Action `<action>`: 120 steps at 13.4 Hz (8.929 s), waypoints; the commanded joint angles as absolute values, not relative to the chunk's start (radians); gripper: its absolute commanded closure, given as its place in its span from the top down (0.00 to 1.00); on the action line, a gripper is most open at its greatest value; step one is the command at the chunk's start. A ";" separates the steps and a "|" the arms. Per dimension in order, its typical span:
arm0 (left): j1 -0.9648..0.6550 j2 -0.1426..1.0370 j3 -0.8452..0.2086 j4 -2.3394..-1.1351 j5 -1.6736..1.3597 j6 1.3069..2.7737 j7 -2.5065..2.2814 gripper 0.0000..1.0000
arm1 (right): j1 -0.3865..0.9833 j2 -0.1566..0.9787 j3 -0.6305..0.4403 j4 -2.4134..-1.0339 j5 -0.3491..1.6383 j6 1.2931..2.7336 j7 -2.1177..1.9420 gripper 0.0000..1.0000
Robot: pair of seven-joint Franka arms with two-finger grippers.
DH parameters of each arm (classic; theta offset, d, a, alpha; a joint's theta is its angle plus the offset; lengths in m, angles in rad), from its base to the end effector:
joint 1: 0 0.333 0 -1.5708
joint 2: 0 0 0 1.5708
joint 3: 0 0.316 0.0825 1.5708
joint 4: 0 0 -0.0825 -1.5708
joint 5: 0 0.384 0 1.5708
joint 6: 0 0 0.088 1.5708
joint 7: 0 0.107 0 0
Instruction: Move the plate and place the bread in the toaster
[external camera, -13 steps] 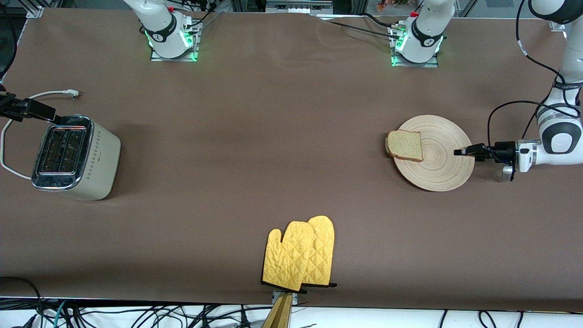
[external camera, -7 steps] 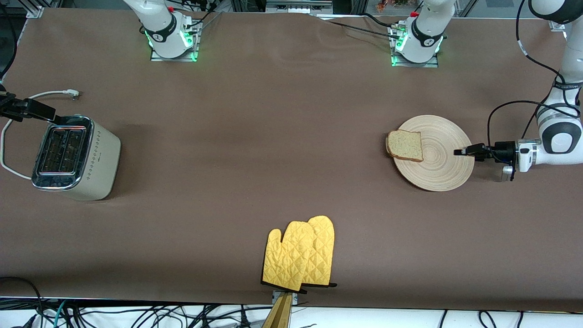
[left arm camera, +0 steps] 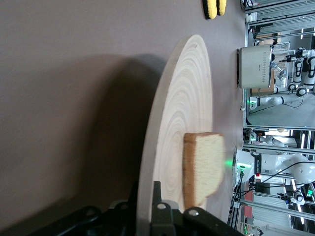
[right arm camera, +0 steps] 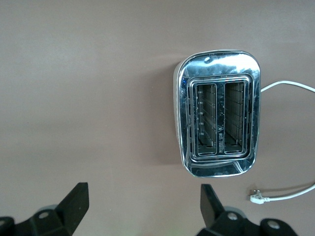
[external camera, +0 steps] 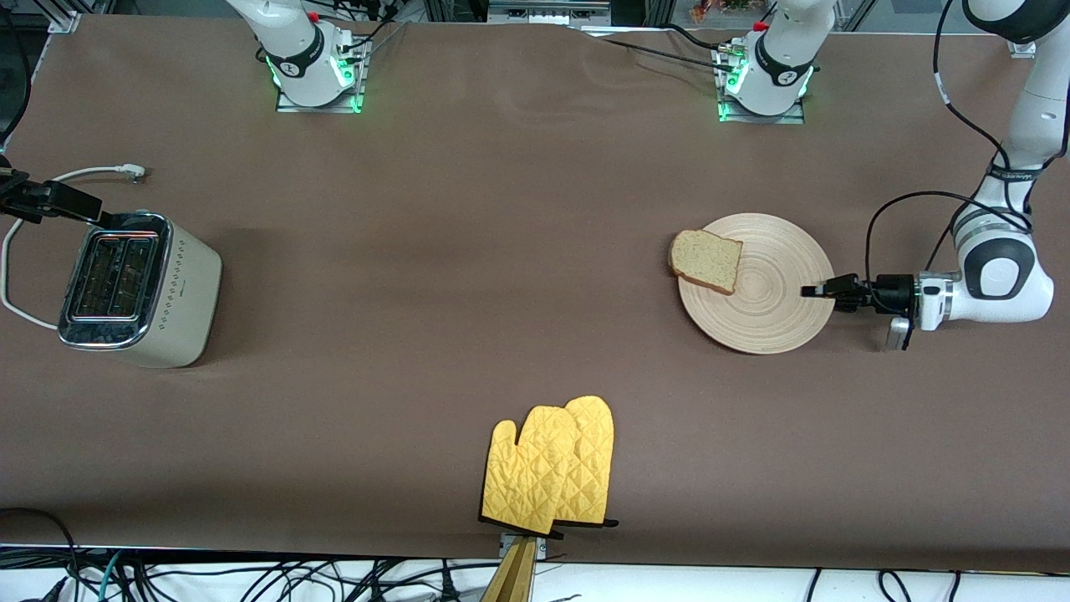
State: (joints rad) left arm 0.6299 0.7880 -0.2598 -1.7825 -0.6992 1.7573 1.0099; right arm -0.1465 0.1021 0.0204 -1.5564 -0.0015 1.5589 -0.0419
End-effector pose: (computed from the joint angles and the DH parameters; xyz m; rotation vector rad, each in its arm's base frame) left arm 0.5510 0.1537 0.1166 2.0254 -0.2022 -0.1007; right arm 0.5762 -0.0738 0.5723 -3.1260 0.1316 0.1553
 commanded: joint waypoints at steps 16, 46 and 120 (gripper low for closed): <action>-0.223 0.769 -0.152 -1.852 -1.589 2.159 0.939 0.00 | -0.187 0.120 0.023 -1.529 0.015 1.552 -0.051 1.00; 0.107 0.215 -0.120 -1.898 -0.368 2.029 0.269 1.00 | -0.057 0.274 0.040 -1.855 0.555 1.747 -0.126 1.00; 0.103 0.072 -0.091 -1.439 -0.043 1.420 -0.264 1.00 | -0.017 0.495 -0.213 -1.086 0.002 1.196 -0.103 0.00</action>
State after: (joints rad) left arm 0.0971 0.0759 -0.0904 -1.4463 -0.0386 1.4284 -0.2609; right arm -0.0233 0.4801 -0.1981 -1.1203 0.0574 1.1840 -0.0879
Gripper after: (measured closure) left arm 0.000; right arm 0.930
